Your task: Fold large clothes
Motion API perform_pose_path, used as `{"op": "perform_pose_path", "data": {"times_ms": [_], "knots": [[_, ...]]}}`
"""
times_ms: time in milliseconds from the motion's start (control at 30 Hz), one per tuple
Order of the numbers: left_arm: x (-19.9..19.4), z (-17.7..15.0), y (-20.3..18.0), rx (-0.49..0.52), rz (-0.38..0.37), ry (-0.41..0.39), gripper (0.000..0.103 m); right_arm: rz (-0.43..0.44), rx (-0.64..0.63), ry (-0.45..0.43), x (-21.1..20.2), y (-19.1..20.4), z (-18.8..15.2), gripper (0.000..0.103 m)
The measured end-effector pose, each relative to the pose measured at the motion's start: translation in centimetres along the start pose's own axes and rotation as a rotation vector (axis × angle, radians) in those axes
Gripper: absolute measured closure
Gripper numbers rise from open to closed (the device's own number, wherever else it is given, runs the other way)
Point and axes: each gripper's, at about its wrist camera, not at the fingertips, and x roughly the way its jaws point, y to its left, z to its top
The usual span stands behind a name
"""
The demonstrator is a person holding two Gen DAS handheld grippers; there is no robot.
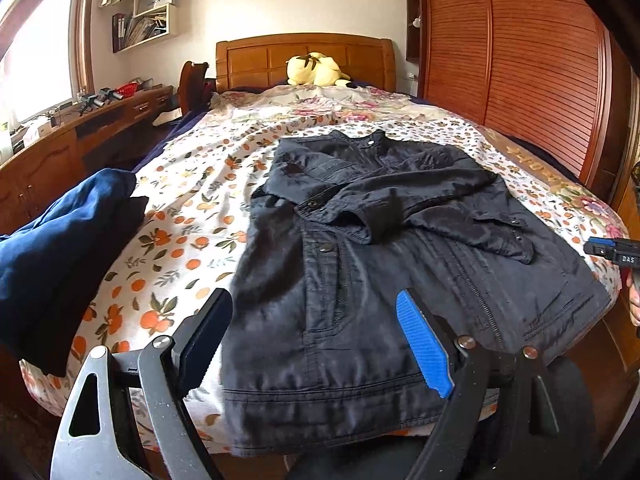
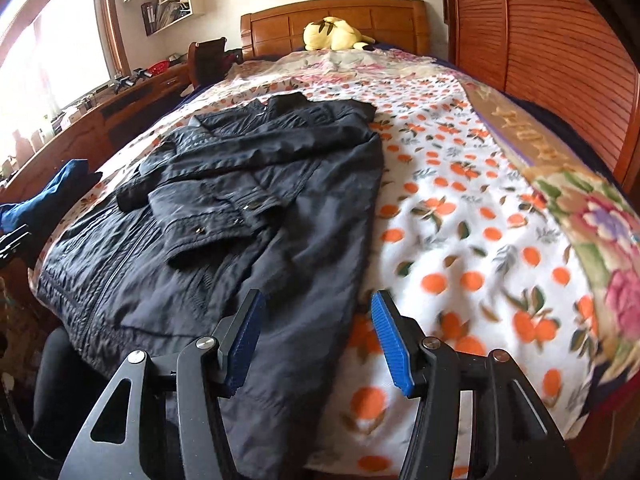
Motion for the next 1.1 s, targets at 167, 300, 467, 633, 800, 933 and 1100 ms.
{"op": "perform_pose_path", "data": {"times_ms": [167, 300, 467, 633, 800, 933, 1100], "knots": [[0.5, -1.1, 1.6, -0.013, 0.023, 0.017, 0.018, -0.009, -0.013, 0.038, 0.8, 0.7, -0.7, 0.043], [1.2, -1.8, 2.6, -0.020, 0.028, 0.038, 0.018, -0.011, -0.010, 0.054, 0.9, 0.8, -1.1, 0.042], [2.1, -3.2, 4.1, -0.036, 0.033, 0.070, 0.018, -0.025, -0.020, 0.083, 1.4, 1.0, -1.9, 0.042], [3.4, -4.7, 5.2, -0.047, 0.036, 0.136, 0.034, -0.020, -0.010, 0.091, 1.8, 0.9, -2.2, 0.042], [3.6, -6.1, 5.9, -0.074, 0.022, 0.161, 0.035, -0.017, -0.011, 0.090, 1.9, 1.0, -2.5, 0.042], [3.3, -7.1, 6.1, -0.108, -0.028, 0.169, 0.043, -0.016, -0.010, 0.089, 1.8, 1.0, -3.0, 0.042], [3.0, -8.2, 6.0, -0.113, -0.060, 0.191, 0.054, -0.021, 0.002, 0.085, 1.6, 1.2, -3.6, 0.042]]}}
